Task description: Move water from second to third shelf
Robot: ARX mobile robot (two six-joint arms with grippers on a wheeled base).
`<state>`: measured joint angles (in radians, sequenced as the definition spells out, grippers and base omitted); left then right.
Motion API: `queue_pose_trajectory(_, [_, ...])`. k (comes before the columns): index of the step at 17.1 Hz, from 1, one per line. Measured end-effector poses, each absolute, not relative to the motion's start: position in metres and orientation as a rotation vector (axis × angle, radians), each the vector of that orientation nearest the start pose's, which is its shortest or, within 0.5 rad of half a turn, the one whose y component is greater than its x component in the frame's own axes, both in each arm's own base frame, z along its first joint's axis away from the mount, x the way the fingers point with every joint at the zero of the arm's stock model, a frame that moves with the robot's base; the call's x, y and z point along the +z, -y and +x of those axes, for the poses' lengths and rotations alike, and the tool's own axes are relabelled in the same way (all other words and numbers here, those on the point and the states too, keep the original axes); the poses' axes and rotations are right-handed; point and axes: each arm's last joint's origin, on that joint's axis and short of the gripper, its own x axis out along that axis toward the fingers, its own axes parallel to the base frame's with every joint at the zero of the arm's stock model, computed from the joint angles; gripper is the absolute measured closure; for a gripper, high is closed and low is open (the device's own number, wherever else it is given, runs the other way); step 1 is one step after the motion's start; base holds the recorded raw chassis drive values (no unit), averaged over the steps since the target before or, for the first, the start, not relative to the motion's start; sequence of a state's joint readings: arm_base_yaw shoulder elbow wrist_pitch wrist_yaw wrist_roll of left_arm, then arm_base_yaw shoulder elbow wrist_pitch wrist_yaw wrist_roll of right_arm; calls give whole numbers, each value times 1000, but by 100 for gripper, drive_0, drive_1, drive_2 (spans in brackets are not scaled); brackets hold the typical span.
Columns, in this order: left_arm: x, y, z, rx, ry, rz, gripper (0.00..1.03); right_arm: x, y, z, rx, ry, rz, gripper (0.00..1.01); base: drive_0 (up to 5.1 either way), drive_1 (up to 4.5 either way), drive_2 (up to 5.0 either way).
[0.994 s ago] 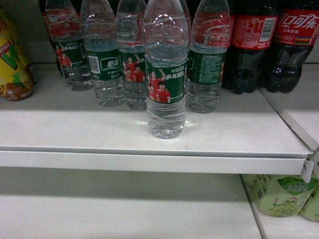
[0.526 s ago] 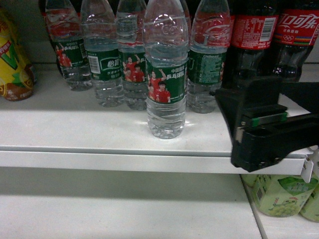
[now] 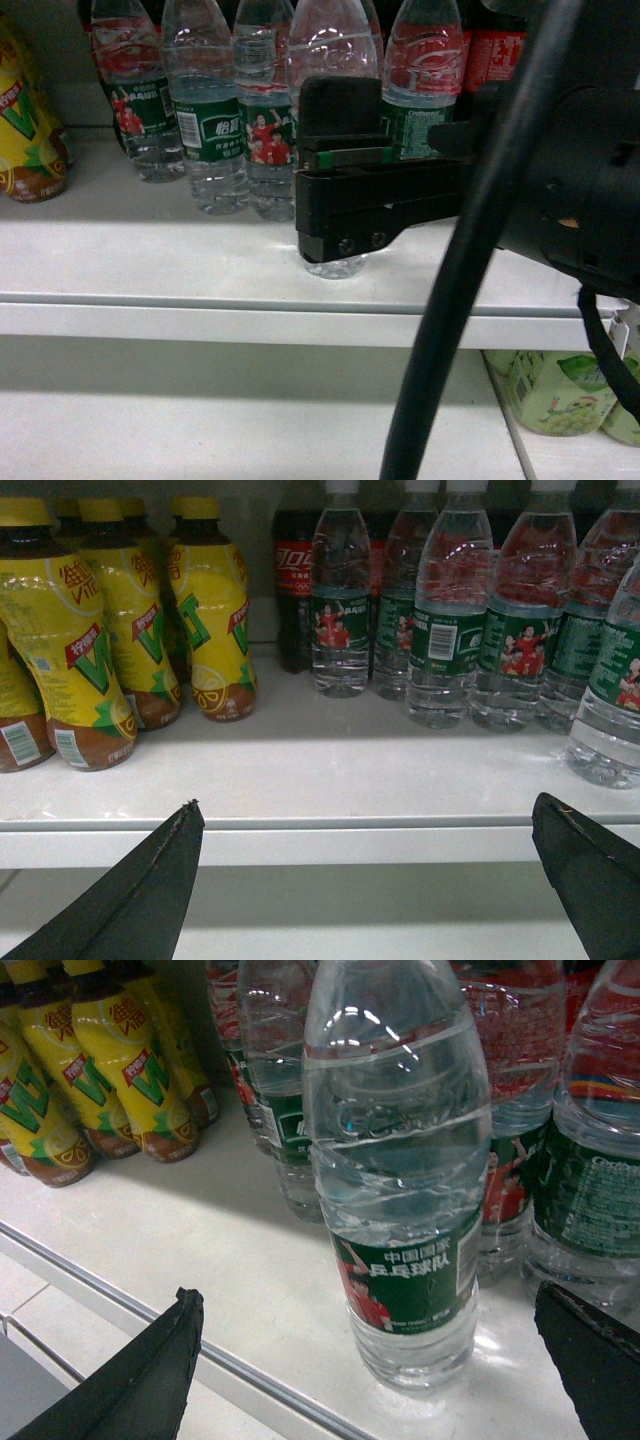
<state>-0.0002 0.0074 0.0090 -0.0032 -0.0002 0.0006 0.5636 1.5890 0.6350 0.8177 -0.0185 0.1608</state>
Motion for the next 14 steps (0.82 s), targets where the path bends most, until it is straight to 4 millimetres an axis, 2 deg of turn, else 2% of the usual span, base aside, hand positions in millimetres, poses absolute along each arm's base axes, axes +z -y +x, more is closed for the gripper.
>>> queue_pose_trajectory(10, [166, 0, 98, 0, -2, 1, 5, 182, -196, 302, 499, -231, 101, 3, 0, 0, 0])
queue_pose_trajectory(14, [166, 0, 98, 0, -2, 1, 5, 170, -205, 318, 437, -261, 96, 3, 0, 0, 0])
